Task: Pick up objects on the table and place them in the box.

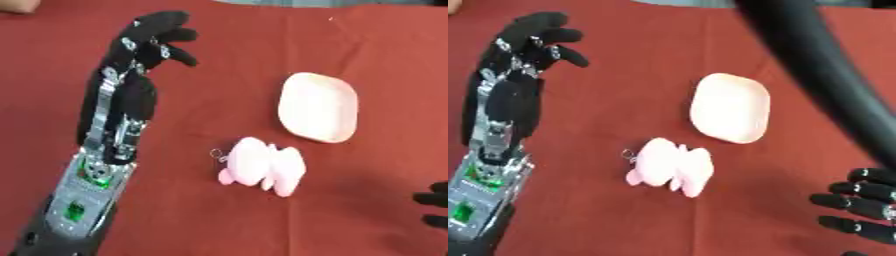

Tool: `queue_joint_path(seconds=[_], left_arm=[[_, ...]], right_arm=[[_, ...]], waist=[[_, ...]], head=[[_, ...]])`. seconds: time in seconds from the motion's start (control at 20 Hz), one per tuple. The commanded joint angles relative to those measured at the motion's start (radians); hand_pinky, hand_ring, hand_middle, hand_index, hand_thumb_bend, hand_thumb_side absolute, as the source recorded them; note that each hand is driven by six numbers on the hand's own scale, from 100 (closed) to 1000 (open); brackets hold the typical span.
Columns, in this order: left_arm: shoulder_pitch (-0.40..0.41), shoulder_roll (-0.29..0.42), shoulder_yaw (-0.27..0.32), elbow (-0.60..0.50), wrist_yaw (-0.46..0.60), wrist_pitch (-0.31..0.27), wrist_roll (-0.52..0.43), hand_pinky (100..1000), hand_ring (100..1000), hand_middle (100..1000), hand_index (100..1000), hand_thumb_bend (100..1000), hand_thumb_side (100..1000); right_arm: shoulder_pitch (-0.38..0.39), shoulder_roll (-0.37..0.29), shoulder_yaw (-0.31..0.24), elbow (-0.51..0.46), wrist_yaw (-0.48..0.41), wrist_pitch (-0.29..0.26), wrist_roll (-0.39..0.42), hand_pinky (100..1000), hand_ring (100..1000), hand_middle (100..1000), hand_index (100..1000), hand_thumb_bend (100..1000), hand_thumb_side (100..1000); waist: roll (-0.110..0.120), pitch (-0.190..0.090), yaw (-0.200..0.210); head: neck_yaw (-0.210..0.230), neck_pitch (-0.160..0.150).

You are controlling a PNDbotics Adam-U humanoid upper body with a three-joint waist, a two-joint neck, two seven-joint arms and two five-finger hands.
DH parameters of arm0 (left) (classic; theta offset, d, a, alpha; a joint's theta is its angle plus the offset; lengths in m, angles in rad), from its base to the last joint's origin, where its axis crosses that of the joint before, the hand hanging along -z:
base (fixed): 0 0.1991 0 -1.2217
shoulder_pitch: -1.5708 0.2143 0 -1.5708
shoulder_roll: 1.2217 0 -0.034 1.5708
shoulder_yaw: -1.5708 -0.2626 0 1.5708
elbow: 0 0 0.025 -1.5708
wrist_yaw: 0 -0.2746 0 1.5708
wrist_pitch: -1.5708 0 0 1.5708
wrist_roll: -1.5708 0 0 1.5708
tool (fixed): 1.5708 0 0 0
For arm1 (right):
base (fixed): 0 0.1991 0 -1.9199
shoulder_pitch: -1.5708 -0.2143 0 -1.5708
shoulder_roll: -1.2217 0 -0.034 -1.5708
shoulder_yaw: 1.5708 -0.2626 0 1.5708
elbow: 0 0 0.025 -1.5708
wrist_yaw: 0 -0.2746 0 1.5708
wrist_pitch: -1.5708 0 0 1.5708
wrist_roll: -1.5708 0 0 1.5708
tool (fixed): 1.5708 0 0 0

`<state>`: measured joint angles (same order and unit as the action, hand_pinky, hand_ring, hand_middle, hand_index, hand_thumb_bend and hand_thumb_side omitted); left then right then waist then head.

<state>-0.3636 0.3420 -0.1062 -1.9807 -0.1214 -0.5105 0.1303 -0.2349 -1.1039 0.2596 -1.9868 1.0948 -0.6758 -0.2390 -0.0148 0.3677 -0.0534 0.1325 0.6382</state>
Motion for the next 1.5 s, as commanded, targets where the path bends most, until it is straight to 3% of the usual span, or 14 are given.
queue_joint_path(seconds=[0.05, 0.4, 0.6, 1.15, 1.5], left_arm=[[-0.011, 0.020, -0.001, -0.019, 0.004, 0.001, -0.003, 559, 768, 787, 875, 100, 847], [-0.011, 0.020, -0.003, -0.019, 0.005, 0.004, -0.005, 558, 768, 788, 875, 100, 848], [-0.013, 0.020, -0.006, -0.019, 0.006, 0.005, -0.008, 558, 768, 788, 875, 100, 848], [-0.023, 0.014, -0.015, -0.019, 0.015, 0.005, -0.020, 558, 769, 788, 875, 100, 846], [-0.031, 0.007, -0.020, -0.019, 0.021, 0.002, -0.024, 559, 769, 788, 874, 100, 844]], right_arm=[[-0.022, -0.038, -0.030, -0.013, -0.049, -0.006, 0.003, 630, 714, 844, 791, 319, 475], [-0.069, -0.032, -0.020, -0.013, -0.074, -0.025, 0.029, 630, 713, 845, 790, 317, 476], [-0.102, -0.024, -0.009, -0.013, -0.090, -0.031, 0.047, 630, 714, 846, 789, 319, 475], [-0.242, 0.078, 0.053, -0.013, -0.202, -0.056, 0.204, 634, 729, 854, 808, 330, 478], [-0.332, 0.186, 0.086, -0.013, -0.263, -0.055, 0.326, 632, 724, 852, 799, 327, 487]], waist=[[-0.004, -0.025, -0.002], [-0.008, -0.025, 0.003], [-0.012, -0.026, 0.007], [-0.019, -0.032, 0.027], [-0.020, -0.034, 0.043]], head=[[-0.009, -0.004], [-0.100, -0.056], [-0.124, -0.078], [-0.097, -0.073], [-0.091, -0.069]])
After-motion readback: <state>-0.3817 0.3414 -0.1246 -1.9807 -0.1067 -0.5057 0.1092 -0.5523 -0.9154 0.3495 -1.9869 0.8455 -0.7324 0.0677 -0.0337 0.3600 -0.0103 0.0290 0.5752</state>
